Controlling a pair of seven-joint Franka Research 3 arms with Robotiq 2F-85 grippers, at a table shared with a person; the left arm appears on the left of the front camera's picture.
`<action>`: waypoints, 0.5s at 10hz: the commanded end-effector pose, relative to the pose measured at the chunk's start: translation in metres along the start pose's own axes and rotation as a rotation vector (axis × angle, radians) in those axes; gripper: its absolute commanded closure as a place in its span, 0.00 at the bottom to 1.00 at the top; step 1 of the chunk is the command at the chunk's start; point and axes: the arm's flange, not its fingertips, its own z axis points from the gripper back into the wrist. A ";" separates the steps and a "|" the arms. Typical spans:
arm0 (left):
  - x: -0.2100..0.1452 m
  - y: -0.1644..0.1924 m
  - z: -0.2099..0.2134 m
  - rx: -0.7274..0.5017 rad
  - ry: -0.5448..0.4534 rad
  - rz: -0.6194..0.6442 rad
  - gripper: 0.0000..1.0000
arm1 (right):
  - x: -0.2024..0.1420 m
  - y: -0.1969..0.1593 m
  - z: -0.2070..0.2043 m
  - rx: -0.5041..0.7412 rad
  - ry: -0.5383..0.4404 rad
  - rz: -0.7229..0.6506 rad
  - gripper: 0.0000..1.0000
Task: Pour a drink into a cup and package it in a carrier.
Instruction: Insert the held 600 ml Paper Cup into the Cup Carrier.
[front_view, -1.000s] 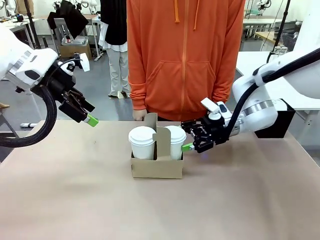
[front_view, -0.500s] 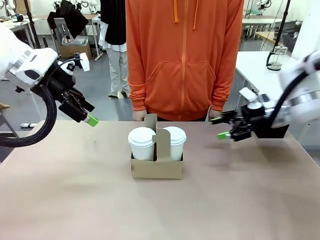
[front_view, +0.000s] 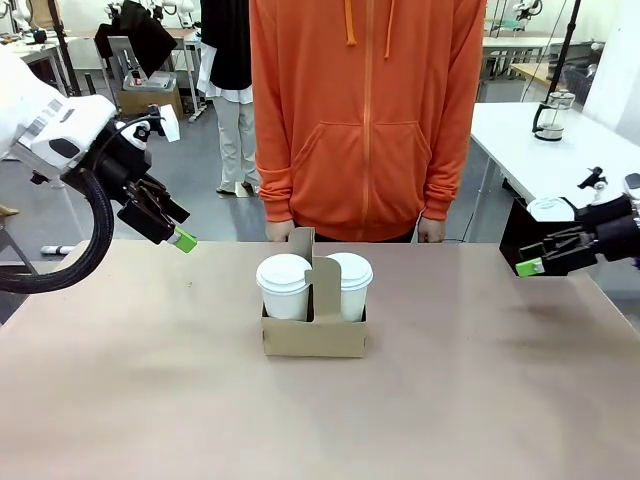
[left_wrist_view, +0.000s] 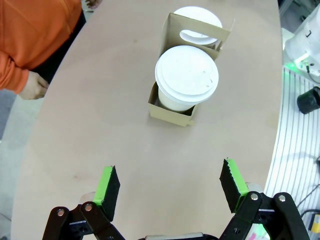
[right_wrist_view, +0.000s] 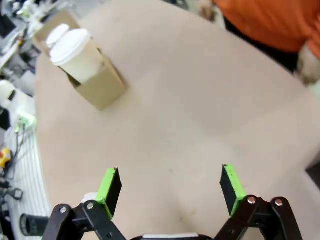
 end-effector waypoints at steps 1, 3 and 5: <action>0.001 -0.001 0.001 -0.001 0.012 0.011 0.00 | 0.002 0.014 -0.001 -0.031 0.051 -0.061 0.00; 0.001 -0.001 0.001 -0.001 0.012 0.011 0.00 | -0.002 0.014 -0.003 -0.115 0.088 -0.058 0.00; 0.001 -0.001 0.001 -0.001 0.012 0.011 0.00 | -0.004 0.007 0.002 -0.063 0.048 -0.049 0.00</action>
